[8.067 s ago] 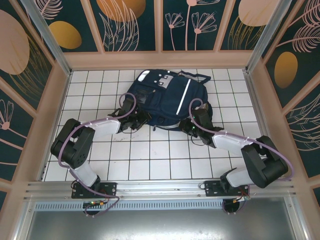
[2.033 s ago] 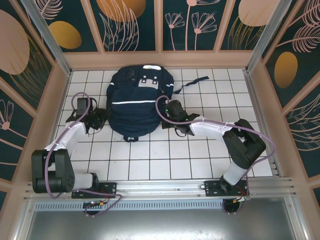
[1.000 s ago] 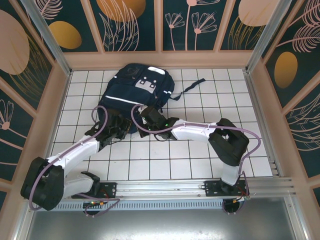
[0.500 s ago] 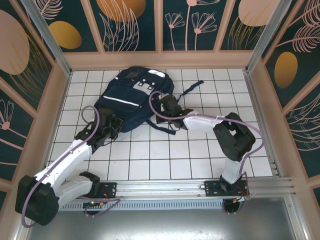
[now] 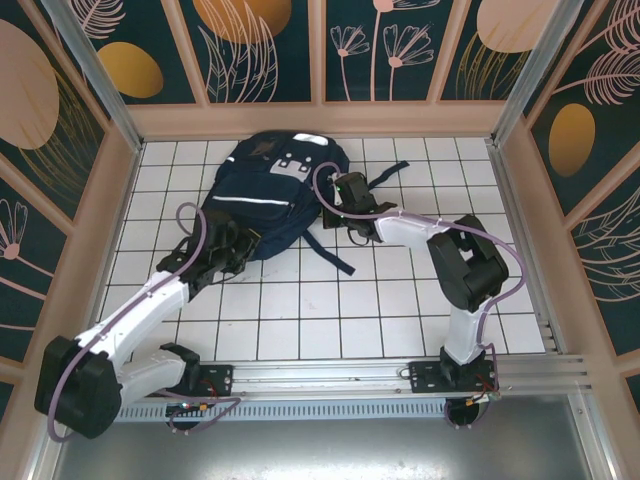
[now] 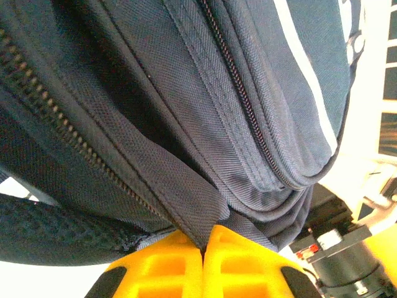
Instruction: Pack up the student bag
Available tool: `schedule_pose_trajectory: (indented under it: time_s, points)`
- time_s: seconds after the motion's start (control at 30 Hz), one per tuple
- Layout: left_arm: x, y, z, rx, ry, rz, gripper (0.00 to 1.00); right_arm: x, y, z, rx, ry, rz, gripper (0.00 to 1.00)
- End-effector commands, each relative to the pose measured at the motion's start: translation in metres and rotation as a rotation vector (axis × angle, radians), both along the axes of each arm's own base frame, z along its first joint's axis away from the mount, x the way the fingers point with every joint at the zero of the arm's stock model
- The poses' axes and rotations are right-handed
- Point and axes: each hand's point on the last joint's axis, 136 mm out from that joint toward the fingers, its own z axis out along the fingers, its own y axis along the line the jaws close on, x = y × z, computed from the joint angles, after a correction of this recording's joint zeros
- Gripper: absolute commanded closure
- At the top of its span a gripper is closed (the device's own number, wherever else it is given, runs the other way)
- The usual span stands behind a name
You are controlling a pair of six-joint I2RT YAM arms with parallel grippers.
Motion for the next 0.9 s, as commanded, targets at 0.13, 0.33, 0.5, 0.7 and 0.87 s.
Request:
schedule_pose_trajectory:
  time_s: [0.13,0.33,0.5,0.7,0.87]
  points:
    - [0.014,-0.072,0.037,-0.062,-0.122,-0.188,1.0,0.041,-0.08,0.031,-0.093,-0.094,-0.273,0.82]
    - [0.015,-0.121,0.041,-0.061,-0.128,-0.321,0.78,0.026,-0.103,0.059,-0.049,-0.125,-0.344,0.48]
    - [0.031,-0.11,0.063,0.13,-0.171,-0.323,0.15,0.012,-0.134,0.088,-0.061,-0.196,-0.437,0.26]
    - [0.057,-0.043,0.112,0.513,-0.289,-0.185,0.01,-0.009,-0.194,0.132,-0.011,-0.356,-0.603,0.07]
    - [0.074,0.055,0.125,0.822,-0.306,0.025,0.02,-0.033,-0.237,0.16,-0.013,-0.604,-0.646,0.01]
